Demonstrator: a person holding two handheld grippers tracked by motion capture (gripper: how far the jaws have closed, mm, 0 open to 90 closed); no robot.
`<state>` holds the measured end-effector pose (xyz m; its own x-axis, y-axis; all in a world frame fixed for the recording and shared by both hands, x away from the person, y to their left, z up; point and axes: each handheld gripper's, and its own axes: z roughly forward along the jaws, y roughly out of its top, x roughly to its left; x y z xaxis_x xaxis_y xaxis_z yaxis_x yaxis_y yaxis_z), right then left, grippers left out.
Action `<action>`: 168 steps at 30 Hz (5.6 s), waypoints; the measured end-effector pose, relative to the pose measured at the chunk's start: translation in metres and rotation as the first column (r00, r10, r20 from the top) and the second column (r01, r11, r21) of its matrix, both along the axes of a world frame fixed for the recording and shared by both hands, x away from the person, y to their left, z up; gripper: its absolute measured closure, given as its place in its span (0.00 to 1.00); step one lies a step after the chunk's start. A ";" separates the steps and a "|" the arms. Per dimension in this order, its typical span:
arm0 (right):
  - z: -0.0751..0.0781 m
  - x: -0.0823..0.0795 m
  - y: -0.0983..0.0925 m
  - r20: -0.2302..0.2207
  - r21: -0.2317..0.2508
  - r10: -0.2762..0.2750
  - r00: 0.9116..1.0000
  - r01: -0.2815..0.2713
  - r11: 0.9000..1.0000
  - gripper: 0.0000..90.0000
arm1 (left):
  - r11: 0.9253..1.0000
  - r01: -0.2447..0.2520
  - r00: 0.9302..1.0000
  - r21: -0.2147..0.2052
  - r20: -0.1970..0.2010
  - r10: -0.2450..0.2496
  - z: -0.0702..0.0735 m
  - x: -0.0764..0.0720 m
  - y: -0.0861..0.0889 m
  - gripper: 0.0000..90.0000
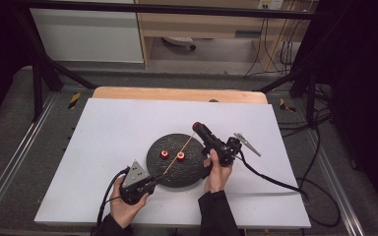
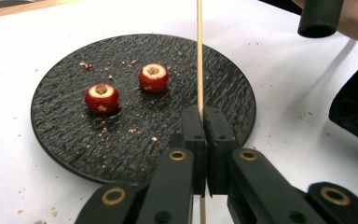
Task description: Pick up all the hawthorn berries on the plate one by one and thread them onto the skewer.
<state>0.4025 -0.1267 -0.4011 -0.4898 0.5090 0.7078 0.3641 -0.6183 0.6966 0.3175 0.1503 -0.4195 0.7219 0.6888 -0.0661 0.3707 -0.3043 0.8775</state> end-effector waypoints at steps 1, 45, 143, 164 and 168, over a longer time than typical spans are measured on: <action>0.000 0.000 0.000 0.000 0.001 0.002 1.000 -0.002 1.000 0.70 | 1.000 -0.002 1.000 -0.004 0.003 0.002 0.000 0.000 -0.001 0.98; -0.009 -0.019 0.004 -0.026 -0.103 0.142 0.990 -0.144 0.984 0.70 | 0.999 -0.002 1.000 -0.035 -0.001 0.002 0.025 0.031 -0.038 0.98; -0.003 0.054 0.072 -0.517 -0.772 0.185 0.836 -0.548 0.322 0.32 | 0.999 -0.050 0.993 0.021 -0.105 0.052 -0.013 0.015 0.087 0.98; -0.014 0.067 0.081 -0.617 -0.711 0.138 0.775 -0.623 0.325 0.62 | 0.999 -0.045 0.993 0.022 -0.105 0.047 -0.013 0.015 0.086 0.98; -0.015 0.067 0.081 -0.626 -0.709 0.131 0.769 -0.631 0.315 0.64 | 0.999 -0.043 0.993 0.025 -0.107 0.045 -0.013 0.016 0.086 0.98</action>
<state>0.4698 -0.0456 -0.4165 -0.6240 0.7614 0.1758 0.7426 0.5077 0.4368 0.3331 0.2362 -0.4329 0.6803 0.7221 -0.1256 0.4758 -0.3047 0.8251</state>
